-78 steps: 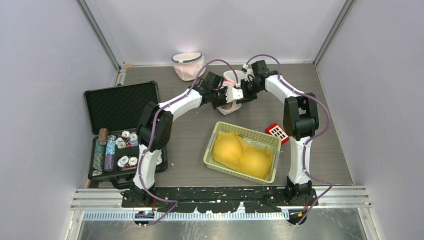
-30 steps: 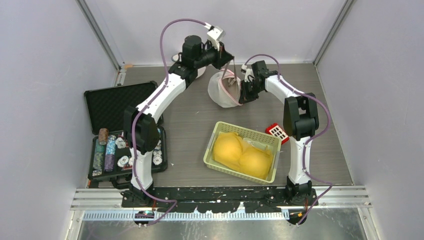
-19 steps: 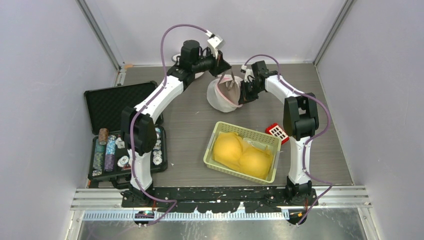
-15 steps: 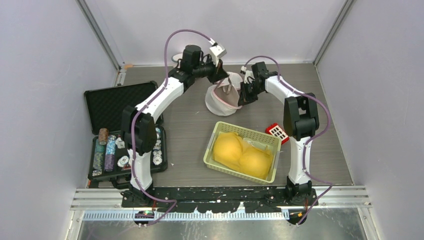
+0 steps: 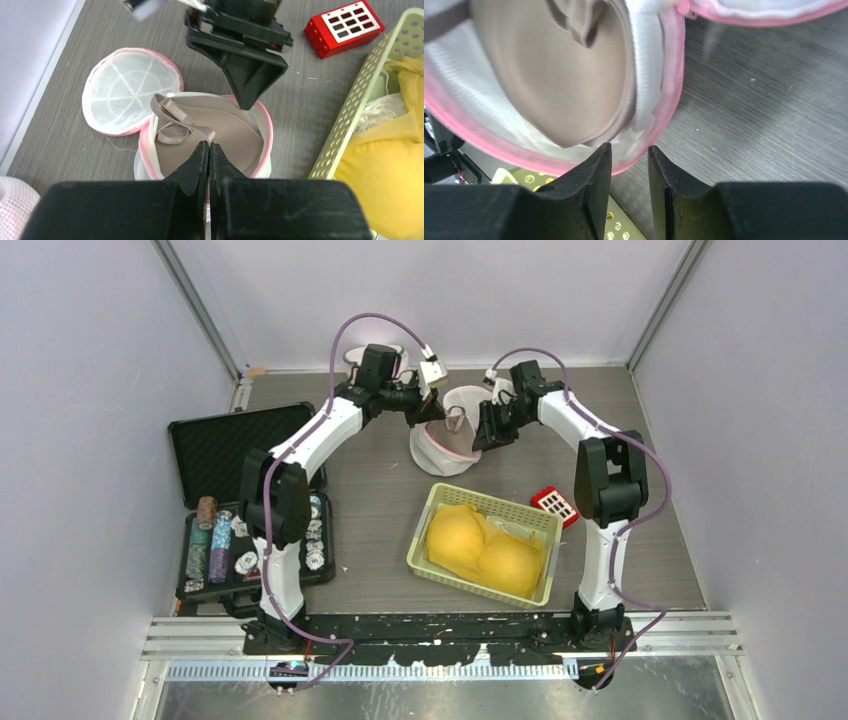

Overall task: Unzip the laundry bag and remove the bra
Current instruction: Pick up the bra from the laundry bag.

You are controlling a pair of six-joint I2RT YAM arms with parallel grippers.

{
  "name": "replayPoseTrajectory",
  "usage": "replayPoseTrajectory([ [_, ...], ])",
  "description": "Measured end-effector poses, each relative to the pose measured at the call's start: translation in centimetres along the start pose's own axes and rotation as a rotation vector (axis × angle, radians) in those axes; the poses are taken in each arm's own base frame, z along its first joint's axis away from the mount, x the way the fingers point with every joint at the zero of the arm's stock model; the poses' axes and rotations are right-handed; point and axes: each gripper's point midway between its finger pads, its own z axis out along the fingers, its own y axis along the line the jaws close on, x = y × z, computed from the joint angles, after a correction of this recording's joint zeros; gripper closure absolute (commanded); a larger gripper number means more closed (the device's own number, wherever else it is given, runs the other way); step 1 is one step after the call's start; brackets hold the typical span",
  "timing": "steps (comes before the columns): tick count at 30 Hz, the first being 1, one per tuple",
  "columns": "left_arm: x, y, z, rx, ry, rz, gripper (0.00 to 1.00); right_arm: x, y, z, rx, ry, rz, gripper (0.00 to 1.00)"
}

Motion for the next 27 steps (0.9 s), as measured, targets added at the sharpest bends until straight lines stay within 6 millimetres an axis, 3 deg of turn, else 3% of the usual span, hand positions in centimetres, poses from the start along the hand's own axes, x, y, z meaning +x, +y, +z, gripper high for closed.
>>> replayPoseTrajectory([
  [8,-0.5,-0.8,0.1,0.057,-0.031,0.053,1.00,-5.4,2.4,-2.8,-0.048,-0.166,-0.082,0.57],
  [14,-0.9,-1.4,0.1,0.092,-0.054,0.060,1.00,-8.5,3.4,-3.2,-0.063,-0.238,-0.118,0.57],
  [24,-2.7,-1.9,-0.1,0.116,-0.110,0.064,1.00,-7.7,2.1,-0.1,-0.064,-0.185,-0.112,0.55],
  [27,-3.2,-2.0,-0.3,0.121,-0.123,0.057,1.00,-7.6,2.3,0.2,-0.067,-0.180,-0.129,0.59],
])
